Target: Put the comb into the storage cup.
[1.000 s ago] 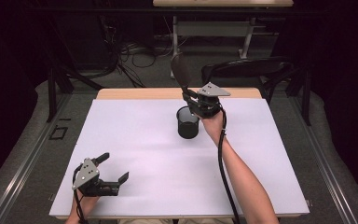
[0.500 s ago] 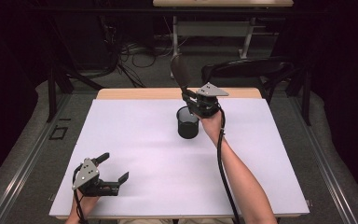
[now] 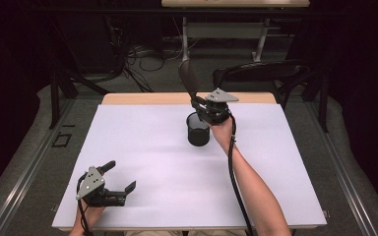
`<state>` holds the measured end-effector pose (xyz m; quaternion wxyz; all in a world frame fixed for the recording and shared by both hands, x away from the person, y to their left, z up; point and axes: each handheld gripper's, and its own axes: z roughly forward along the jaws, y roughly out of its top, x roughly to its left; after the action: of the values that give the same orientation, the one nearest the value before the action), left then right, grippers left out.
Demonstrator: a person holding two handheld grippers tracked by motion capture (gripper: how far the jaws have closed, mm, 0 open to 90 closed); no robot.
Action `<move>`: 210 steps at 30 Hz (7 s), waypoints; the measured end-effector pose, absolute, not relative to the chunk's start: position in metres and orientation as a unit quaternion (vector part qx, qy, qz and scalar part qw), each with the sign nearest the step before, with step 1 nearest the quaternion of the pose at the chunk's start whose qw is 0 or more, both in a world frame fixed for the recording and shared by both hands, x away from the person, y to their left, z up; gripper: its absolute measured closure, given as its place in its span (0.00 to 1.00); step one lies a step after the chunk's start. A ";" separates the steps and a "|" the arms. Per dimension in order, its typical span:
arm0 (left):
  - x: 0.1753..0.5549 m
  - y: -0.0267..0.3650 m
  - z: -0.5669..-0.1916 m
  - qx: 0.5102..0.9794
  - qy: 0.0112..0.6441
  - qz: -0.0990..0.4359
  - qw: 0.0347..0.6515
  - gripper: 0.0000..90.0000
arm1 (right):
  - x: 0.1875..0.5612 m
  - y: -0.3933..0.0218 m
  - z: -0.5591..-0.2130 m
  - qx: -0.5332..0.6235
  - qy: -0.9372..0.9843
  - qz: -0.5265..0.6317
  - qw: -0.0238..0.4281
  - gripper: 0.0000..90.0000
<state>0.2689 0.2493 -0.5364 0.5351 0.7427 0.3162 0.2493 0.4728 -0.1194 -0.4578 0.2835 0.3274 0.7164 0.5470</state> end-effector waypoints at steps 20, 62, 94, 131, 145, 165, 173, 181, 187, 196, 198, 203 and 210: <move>0.269 0.250 -0.536 0.742 0.315 0.251 0.536 0.00 | 0.474 -0.119 -0.471 0.331 0.728 0.536 0.270 0.81; 0.269 0.250 -0.536 0.742 0.317 0.251 0.534 0.00 | 0.472 -0.122 -0.485 0.332 0.739 0.526 0.258 0.80; 0.269 0.249 -0.536 0.743 0.317 0.250 0.534 0.00 | 0.472 -0.122 -0.496 0.336 0.755 0.509 0.241 0.80; 0.269 0.248 -0.536 0.744 0.314 0.250 0.534 0.00 | 0.437 -0.151 -0.487 0.346 0.785 0.479 0.185 0.10; 0.269 0.247 -0.536 0.744 0.314 0.250 0.534 0.00 | 0.412 -0.161 -0.483 0.330 0.797 0.476 0.168 0.03; 0.266 0.251 -0.537 0.744 0.318 0.251 0.531 0.00 | 0.387 -0.177 -0.487 0.323 0.809 0.469 0.146 0.00; 0.266 0.250 -0.537 0.745 0.316 0.251 0.532 0.00 | 0.377 -0.182 -0.490 0.322 0.816 0.460 0.137 0.00; 0.266 0.250 -0.536 0.745 0.316 0.252 0.531 0.00 | 0.365 -0.184 -0.494 0.315 0.826 0.449 0.132 0.00; 0.266 0.250 -0.537 0.745 0.316 0.249 0.532 0.00 | 0.358 -0.185 -0.495 0.314 0.830 0.443 0.130 0.00; 0.266 0.250 -0.537 0.745 0.316 0.249 0.531 0.00 | 0.348 -0.191 -0.491 0.310 0.828 0.448 0.135 0.00; 0.266 0.250 -0.537 0.747 0.316 0.250 0.529 0.00 | 0.342 -0.193 -0.489 0.305 0.830 0.447 0.137 0.00; 0.266 0.248 -0.537 0.747 0.314 0.250 0.529 0.00 | 0.333 -0.196 -0.489 0.298 0.833 0.445 0.143 0.00; 0.267 0.248 -0.537 0.747 0.314 0.249 0.530 0.00 | 0.320 -0.205 -0.490 0.297 0.832 0.443 0.151 0.00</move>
<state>0.2665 0.2485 -0.5368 0.5301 0.7470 0.3145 0.2493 0.3196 -0.2054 -0.4899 0.1509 0.2968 0.8323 0.4432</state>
